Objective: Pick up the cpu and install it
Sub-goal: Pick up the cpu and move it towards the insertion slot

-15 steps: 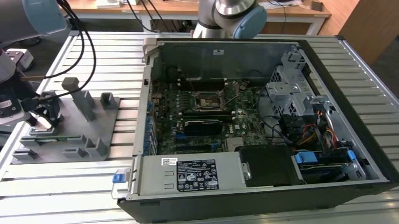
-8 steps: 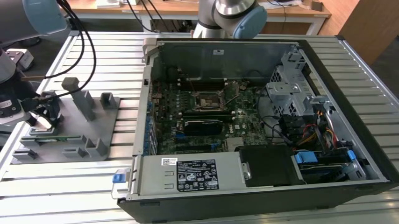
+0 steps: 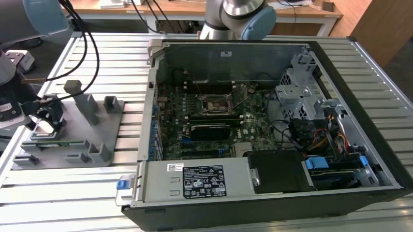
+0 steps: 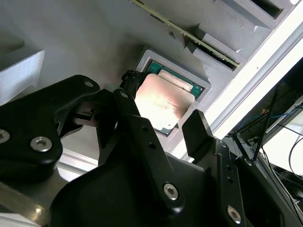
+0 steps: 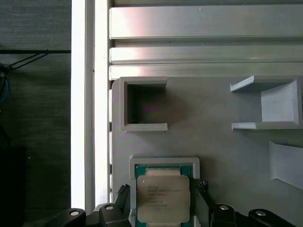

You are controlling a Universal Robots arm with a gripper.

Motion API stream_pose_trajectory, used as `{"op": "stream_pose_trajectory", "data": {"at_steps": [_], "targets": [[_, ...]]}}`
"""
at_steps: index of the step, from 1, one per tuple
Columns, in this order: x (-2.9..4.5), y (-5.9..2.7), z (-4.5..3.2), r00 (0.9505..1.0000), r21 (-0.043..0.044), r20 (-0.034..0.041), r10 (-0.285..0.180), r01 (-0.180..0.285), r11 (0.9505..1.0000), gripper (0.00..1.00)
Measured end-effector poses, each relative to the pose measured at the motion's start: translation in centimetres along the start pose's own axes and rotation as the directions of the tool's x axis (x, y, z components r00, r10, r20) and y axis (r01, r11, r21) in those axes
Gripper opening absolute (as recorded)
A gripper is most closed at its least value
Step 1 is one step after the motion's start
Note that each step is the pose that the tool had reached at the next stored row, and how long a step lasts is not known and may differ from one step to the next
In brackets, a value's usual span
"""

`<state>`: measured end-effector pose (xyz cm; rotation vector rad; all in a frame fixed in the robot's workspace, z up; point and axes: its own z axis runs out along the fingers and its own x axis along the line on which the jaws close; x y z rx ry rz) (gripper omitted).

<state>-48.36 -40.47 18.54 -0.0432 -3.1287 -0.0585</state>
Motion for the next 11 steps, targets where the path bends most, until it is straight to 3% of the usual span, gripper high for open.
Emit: {"op": "stream_pose_trajectory", "data": {"at_steps": [2,4,11], "targets": [[0.0,0.0,-0.03,1.0,0.0,0.0,0.0,0.0,1.0,0.64],[0.0,0.0,-0.08,1.0,0.0002,-0.0004,0.0,0.0,1.0,0.53],[-0.01,0.0,-0.01,1.0,0.0003,-0.0004,0.0,0.0,1.0,0.53]]}}
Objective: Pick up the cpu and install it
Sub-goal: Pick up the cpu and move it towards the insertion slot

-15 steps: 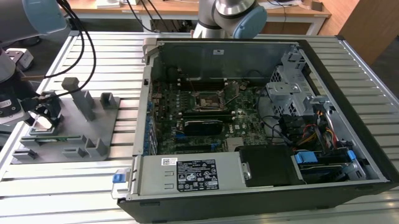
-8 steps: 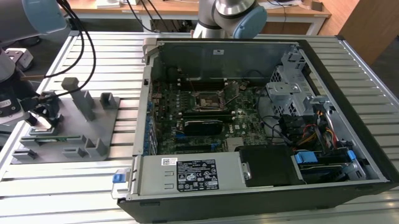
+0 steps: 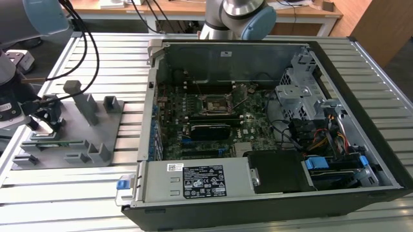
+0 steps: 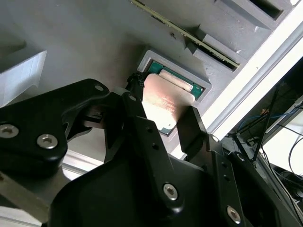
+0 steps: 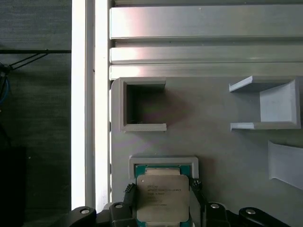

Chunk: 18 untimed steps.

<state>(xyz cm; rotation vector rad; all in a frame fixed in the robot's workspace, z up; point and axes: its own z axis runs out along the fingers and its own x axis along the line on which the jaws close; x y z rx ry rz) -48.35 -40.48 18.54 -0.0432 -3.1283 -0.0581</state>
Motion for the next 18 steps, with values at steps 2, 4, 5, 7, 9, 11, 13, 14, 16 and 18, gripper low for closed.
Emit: {"op": "stream_pose_trajectory", "data": {"at_steps": [2,4,5,7,9,11,13,14,16,18], "targets": [[0.0,0.0,0.02,1.0,0.0,0.0,0.0,0.0,1.0,0.53],[-0.01,0.0,0.04,1.0,-0.0001,0.0002,0.0,0.0,1.0,0.53],[-0.01,0.0,0.04,1.0,-0.0001,0.0003,0.0,0.0,1.0,0.53],[-0.01,0.01,0.01,1.0,-0.0004,0.0007,0.0,0.0,1.0,0.53],[-0.02,0.01,-0.14,1.0,-0.0006,0.001,0.0,0.0,1.0,0.53],[0.0,0.02,-0.51,1.0,-0.0002,0.0003,0.0,0.0,1.0,0.53],[0.0,0.03,-0.71,1.0,-0.0002,0.0004,0.0,0.0,1.0,0.53],[0.0,0.03,-0.83,1.0,-0.0003,0.0004,0.0,0.0,1.0,0.53],[0.01,0.04,-1.07,1.0,-0.0002,0.0004,0.0,0.0,1.0,0.53],[0.01,0.05,-1.32,1.0,-0.0002,0.0004,0.0,0.0,1.0,0.53]]}}
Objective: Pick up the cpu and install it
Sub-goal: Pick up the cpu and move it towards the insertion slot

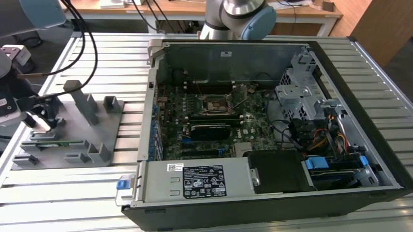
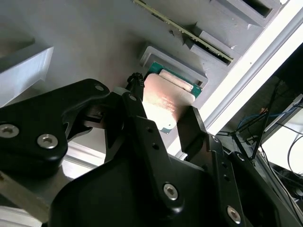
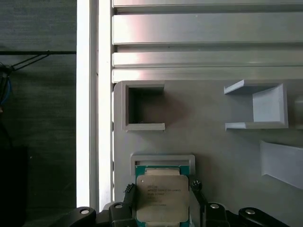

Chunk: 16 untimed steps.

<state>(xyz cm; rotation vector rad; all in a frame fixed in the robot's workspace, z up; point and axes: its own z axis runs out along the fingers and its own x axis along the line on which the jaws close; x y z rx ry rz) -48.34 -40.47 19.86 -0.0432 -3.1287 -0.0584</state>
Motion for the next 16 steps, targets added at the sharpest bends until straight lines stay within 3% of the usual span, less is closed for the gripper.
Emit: {"op": "stream_pose_trajectory", "data": {"at_steps": [5,16], "targets": [[0.0,0.02,-0.49,1.0,0.0,0.0,0.0,0.0,1.0,0.53],[0.01,0.03,-0.75,1.0,-0.0002,-0.0001,0.0,0.0,1.0,0.53]]}}
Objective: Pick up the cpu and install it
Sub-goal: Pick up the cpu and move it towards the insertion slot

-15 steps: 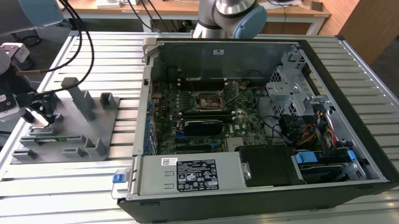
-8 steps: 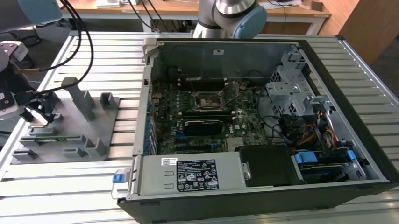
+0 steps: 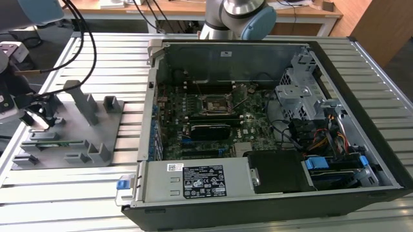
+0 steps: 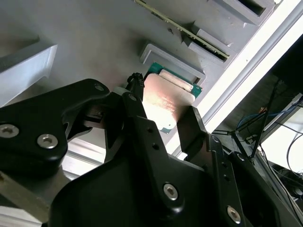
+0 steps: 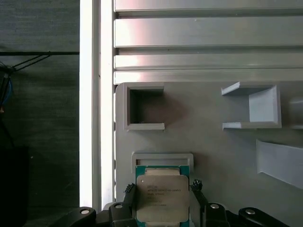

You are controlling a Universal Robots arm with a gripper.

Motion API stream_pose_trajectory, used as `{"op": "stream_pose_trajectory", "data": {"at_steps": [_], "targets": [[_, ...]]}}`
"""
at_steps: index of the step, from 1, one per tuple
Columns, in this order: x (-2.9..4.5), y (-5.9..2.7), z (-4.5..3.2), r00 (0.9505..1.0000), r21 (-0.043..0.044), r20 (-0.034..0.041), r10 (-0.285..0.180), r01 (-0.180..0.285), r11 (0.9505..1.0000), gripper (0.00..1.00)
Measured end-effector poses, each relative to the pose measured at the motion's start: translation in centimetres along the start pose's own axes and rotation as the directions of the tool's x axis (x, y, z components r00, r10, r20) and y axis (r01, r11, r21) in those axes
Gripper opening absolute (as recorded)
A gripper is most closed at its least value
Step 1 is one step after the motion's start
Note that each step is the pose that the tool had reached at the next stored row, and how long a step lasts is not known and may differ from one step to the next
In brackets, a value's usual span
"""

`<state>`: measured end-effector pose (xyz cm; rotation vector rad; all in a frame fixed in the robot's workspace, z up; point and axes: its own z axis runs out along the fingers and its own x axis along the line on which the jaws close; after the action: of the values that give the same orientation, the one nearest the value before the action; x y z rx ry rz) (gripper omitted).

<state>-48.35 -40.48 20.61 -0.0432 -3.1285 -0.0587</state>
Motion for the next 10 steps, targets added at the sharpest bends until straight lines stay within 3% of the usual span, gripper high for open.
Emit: {"op": "stream_pose_trajectory", "data": {"at_steps": [10], "targets": [[0.02,0.08,-1.3,1.0,-0.0002,0.0003,0.0,0.0,1.0,0.53]]}}
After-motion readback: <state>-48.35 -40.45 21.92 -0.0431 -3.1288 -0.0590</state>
